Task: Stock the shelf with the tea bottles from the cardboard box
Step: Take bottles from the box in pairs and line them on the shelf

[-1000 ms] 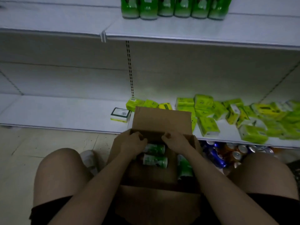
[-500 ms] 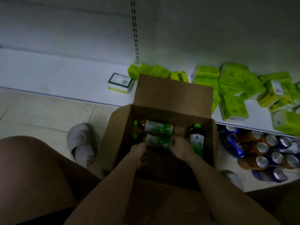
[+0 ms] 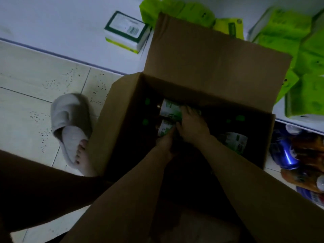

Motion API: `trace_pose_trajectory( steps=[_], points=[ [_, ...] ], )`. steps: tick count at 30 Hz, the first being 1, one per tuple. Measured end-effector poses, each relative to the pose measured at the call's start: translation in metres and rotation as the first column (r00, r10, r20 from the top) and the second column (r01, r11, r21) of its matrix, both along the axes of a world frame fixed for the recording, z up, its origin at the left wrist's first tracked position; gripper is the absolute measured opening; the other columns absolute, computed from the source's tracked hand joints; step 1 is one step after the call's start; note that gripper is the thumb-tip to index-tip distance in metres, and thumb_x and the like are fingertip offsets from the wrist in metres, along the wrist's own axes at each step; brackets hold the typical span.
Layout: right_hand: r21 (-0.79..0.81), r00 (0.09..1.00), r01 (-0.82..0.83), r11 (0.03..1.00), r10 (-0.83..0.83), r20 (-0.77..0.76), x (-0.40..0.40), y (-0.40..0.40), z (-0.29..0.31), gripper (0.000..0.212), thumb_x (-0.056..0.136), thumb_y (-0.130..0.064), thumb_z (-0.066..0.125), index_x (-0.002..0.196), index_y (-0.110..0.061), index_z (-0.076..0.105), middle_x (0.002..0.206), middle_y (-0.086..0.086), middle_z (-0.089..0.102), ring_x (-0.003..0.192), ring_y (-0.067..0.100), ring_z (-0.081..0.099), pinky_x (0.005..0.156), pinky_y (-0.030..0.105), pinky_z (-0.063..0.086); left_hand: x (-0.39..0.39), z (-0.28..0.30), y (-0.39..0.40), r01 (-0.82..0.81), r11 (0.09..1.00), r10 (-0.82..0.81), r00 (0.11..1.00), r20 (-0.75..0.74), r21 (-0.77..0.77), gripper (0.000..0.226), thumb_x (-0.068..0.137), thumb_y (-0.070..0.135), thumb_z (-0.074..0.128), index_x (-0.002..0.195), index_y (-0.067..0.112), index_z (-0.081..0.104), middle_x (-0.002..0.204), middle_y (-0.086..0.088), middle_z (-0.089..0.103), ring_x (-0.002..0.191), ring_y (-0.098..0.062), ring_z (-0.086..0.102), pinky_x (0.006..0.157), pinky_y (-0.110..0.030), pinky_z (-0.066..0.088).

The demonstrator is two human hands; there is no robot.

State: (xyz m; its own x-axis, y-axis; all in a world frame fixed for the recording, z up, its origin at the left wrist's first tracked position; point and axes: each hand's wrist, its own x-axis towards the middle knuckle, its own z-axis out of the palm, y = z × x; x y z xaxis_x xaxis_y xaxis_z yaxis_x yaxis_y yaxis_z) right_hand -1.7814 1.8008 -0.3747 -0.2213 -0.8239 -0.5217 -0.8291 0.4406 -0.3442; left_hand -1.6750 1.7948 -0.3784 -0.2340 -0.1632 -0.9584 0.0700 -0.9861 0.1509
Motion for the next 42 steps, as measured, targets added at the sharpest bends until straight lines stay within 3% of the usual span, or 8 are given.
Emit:
trace_pose_trajectory(
  steps=[4,9,15,22,30,36,39,42],
  points=[
    [0.012,0.999,0.040,0.999,-0.039,-0.024,0.001,-0.009,-0.014,0.068,0.094,-0.027,0.055,0.150,-0.016,0.019,0.153,0.010,0.031,0.139,0.031,0.031,0.110,0.050,0.033,-0.005,-0.008,-0.014,-0.132,0.991,0.133,0.991,-0.027,0.027,0.042,0.099,0.035,0.049,0.132,0.009,0.053,0.118,-0.016,0.062,0.101,-0.031,0.061,0.074,-0.042,0.052],
    [0.167,0.978,-0.059,0.984,0.091,-0.189,-0.003,-0.015,-0.021,0.065,0.087,-0.024,0.067,0.143,-0.014,0.036,0.151,0.014,0.025,0.137,0.034,0.024,0.108,0.052,0.029,0.005,-0.030,0.001,-0.152,0.988,0.156,0.976,0.150,-0.043,0.052,0.090,0.033,0.064,0.135,0.010,0.052,0.131,-0.018,0.058,0.114,-0.036,0.059,0.094,-0.048,0.051],
    [0.228,0.999,-0.025,0.973,0.015,0.046,0.010,0.001,-0.026,0.087,0.094,-0.011,0.055,0.153,-0.011,-0.008,0.140,0.024,0.045,0.116,0.037,0.054,0.090,0.038,0.047,0.038,-0.035,0.025,-0.070,0.996,0.076,0.990,0.121,-0.055,0.051,0.094,0.047,0.052,0.132,0.013,0.056,0.130,-0.015,0.060,0.117,-0.034,0.059,0.102,-0.051,0.046],
    [0.320,0.927,0.158,0.934,-0.252,0.277,0.015,0.034,-0.001,0.059,0.092,-0.022,0.062,0.145,-0.009,0.039,0.144,0.015,0.047,0.130,0.033,0.047,0.105,0.034,0.040,0.061,-0.010,0.031,-0.021,0.994,0.036,0.989,0.143,-0.105,0.056,0.092,0.049,0.054,0.133,0.011,0.054,0.129,-0.014,0.060,0.115,-0.032,0.060,0.101,-0.049,0.047],
    [0.236,0.679,0.483,0.843,-0.531,0.507,0.007,0.046,0.101,0.045,0.085,-0.019,0.068,0.129,-0.021,0.058,0.111,-0.001,0.068,0.098,0.019,0.066,0.084,0.036,0.056,0.070,0.085,0.010,0.059,0.976,-0.099,0.977,-0.187,-0.210,0.059,0.093,0.061,0.041,0.134,0.022,0.055,0.130,-0.016,0.061,0.114,-0.033,0.060,0.092,-0.045,0.051],
    [0.193,0.478,0.612,0.767,-0.554,0.682,-0.010,0.078,0.197,0.045,0.085,-0.011,0.069,0.129,-0.014,0.059,0.111,0.006,0.073,0.098,0.024,0.071,0.093,0.044,0.055,0.088,0.192,-0.023,0.299,0.822,-0.399,0.910,-0.115,-0.484,0.032,0.084,0.048,0.064,0.101,0.023,0.073,0.092,-0.011,0.077,0.082,-0.027,0.075,0.067,-0.039,0.060],
    [0.221,0.228,0.661,0.717,-0.472,0.851,0.005,0.105,0.233,0.042,0.087,-0.005,0.063,0.129,-0.009,0.059,0.109,0.007,0.075,0.098,0.022,0.072,0.081,0.036,0.059,0.094,0.234,-0.020,0.271,0.705,-0.410,0.910,-0.064,-0.655,0.021,0.085,0.041,0.064,0.072,0.033,0.078,0.073,-0.001,0.077,0.063,-0.015,0.074,0.051,-0.028,0.056],
    [0.310,-0.122,0.609,0.730,-0.301,0.946,0.030,0.132,0.247,0.046,0.086,-0.009,0.055,0.132,-0.006,0.057,0.124,0.014,0.067,0.113,0.029,0.065,0.089,0.049,0.055,0.099,0.248,-0.010,0.195,0.746,-0.389,0.904,-0.179,-0.637,0.034,0.073,0.053,0.068,0.089,0.024,0.079,0.086,-0.009,0.076,0.074,-0.025,0.073,0.064,-0.035,0.057]
  ],
)
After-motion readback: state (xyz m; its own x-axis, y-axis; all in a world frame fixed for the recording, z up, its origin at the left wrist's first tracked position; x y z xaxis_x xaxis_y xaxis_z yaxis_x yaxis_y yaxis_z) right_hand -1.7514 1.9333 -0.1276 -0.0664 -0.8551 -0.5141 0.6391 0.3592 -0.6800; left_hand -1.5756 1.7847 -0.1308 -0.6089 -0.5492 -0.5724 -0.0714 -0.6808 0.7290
